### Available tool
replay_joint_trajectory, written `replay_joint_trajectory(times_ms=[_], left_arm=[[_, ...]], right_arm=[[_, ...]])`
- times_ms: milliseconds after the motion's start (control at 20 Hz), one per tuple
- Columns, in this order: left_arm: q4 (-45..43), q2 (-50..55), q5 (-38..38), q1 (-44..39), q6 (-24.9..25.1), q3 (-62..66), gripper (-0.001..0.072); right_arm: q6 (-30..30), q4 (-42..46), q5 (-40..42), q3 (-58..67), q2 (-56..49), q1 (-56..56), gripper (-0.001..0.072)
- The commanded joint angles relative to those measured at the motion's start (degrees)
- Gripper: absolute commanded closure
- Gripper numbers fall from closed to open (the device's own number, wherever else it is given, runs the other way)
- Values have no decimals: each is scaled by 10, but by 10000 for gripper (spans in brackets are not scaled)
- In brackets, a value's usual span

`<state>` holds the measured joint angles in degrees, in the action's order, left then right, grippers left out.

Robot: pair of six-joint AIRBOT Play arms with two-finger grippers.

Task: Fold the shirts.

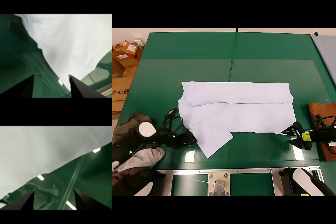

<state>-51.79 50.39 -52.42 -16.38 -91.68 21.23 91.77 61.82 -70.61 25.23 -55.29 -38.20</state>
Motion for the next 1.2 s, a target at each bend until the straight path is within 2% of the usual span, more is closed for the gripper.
replay_joint_trajectory(times_ms=[0, 100, 250, 300, 350, 400, 450, 500, 550, 650, 900, 1050, 1150], left_arm=[[17, 12, 136, -56, -39, -29, 218], [67, 54, 179, -57, -27, -29, 219], [186, 114, 184, -57, 83, -22, 222], [198, 116, 179, -57, 100, -16, 403], [195, 113, 162, -57, 124, -5, 678], [186, 113, 139, -57, 134, 10, 677], [172, 113, 117, -57, 133, 23, 677], [158, 113, 96, -57, 131, 35, 678], [148, 113, 78, -57, 128, 46, 678], [105, 111, 36, -57, 108, 70, 678], [-103, 37, -139, -57, -15, 134, 679], [-126, -1, -205, -57, -26, 172, 679], [-126, -3, -193, -57, -25, 202, 678]], right_arm=[[30, -15, 74, -33, 4, 1, 160], [30, -39, 102, -37, 0, 1, 160], [30, -89, 162, -37, -19, 1, 161], [30, -109, 177, -37, -28, 3, 161], [22, -133, 191, -37, -40, 6, 162], [11, -155, 198, -37, -51, 9, 178], [-9, -177, 201, -36, -61, 14, 377], [-21, -190, 201, -36, -70, 17, 617], [-33, -195, 201, -37, -75, 17, 700], [-66, -189, 195, -36, -75, 16, 699], [-63, -106, 75, -30, 2, -75, 699], [-39, -101, 43, -22, 73, -89, 698], [-34, -105, 16, -2, 99, -85, 698]])
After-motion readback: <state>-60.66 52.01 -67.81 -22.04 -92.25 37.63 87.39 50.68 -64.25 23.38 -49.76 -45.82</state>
